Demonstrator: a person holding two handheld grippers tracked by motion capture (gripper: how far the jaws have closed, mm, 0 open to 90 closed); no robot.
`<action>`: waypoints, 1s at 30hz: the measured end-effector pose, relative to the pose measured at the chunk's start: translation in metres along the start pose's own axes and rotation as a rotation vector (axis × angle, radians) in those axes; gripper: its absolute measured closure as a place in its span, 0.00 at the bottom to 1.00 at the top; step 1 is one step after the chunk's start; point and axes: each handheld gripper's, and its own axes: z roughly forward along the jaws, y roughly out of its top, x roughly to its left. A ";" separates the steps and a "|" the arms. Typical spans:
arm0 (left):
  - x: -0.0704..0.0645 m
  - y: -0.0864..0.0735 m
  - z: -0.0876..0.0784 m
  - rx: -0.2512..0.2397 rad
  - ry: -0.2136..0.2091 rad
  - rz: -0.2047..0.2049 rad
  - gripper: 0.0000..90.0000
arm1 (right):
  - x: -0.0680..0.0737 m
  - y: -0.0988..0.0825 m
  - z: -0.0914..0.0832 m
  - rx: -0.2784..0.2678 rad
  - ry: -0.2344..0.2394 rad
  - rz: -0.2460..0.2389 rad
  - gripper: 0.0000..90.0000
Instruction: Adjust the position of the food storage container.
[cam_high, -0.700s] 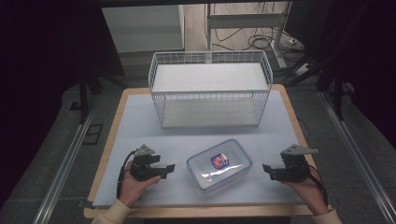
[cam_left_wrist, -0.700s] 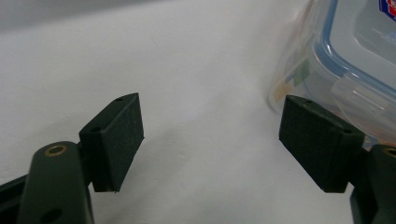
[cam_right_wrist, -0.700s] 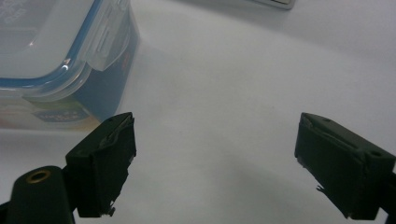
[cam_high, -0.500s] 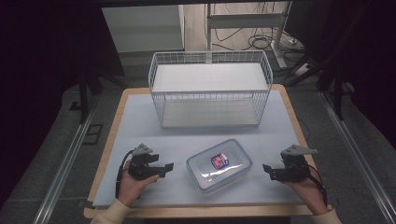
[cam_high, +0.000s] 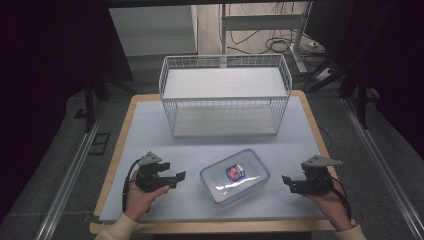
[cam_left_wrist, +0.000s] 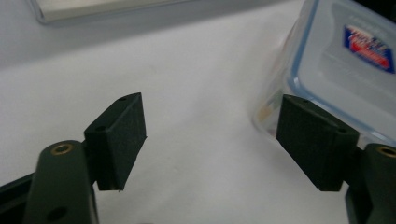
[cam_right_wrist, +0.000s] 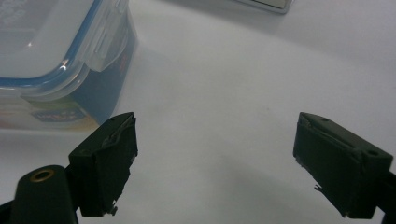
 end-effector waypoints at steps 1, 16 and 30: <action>-0.003 0.004 -0.005 -0.009 -0.005 -0.001 0.31 | 0.000 0.000 -0.001 -0.005 0.000 0.003 0.15; -0.040 0.013 -0.012 0.024 -0.120 0.077 0.84 | 0.002 0.000 0.000 -0.002 0.008 -0.009 0.15; -0.101 0.005 0.013 0.126 -0.296 0.205 1.00 | 0.003 0.001 0.000 -0.002 0.004 -0.004 0.15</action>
